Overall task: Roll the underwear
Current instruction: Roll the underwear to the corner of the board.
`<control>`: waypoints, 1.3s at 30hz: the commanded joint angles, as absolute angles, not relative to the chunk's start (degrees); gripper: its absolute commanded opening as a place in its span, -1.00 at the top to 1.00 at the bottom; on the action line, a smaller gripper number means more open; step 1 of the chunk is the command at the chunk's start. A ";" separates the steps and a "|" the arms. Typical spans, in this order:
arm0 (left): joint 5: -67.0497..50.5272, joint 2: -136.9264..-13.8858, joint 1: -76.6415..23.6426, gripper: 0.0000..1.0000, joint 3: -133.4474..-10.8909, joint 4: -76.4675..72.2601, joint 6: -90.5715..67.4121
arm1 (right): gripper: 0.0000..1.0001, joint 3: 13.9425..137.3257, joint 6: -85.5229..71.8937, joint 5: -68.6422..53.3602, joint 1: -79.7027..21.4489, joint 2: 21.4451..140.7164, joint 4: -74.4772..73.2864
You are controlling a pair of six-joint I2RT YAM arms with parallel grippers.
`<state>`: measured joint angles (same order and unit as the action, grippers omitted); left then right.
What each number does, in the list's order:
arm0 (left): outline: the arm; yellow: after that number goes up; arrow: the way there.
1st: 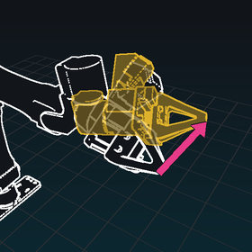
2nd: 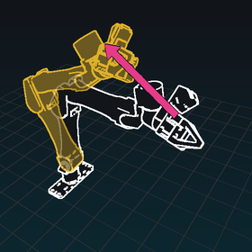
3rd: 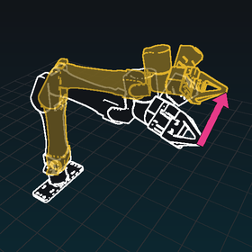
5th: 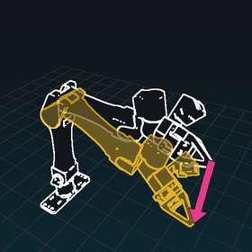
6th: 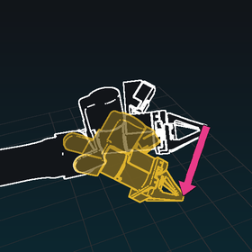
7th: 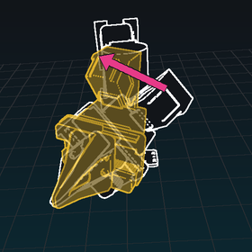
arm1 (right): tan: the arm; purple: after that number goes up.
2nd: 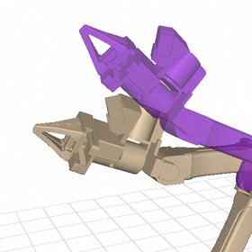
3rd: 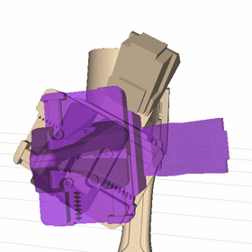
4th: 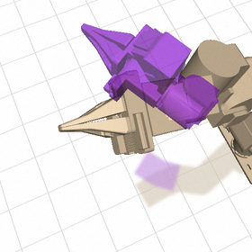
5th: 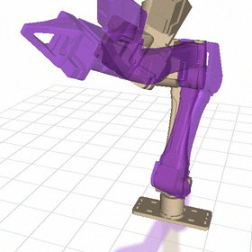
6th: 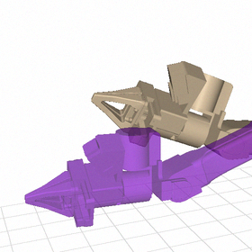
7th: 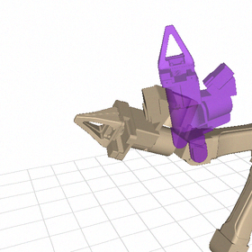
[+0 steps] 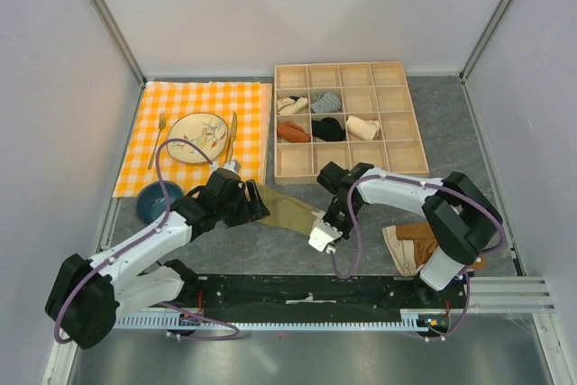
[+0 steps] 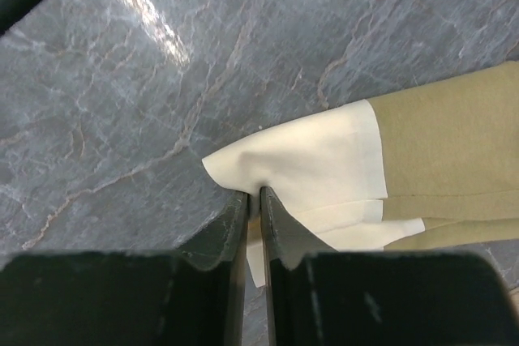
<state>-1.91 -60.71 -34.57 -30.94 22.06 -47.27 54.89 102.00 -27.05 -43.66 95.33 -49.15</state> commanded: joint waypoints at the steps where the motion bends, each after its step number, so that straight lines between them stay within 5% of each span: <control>1: -4.56 -55.82 -34.37 -0.54 -33.13 23.56 -37.64 | 0.67 53.88 97.83 -28.82 -46.84 96.77 -51.58; 17: -10.28 -38.31 -35.24 -0.50 -26.37 16.61 -29.44 | 0.66 60.81 59.34 -37.09 -55.20 99.31 -48.34; 22: -15.89 -41.92 -35.33 -0.50 -25.58 14.86 -31.98 | 0.34 63.63 55.90 -36.65 -54.93 97.40 -48.51; 39: -16.44 -46.31 -41.74 -0.49 -21.62 8.17 -37.97 | -0.22 51.06 87.71 -33.22 -51.94 83.40 -49.83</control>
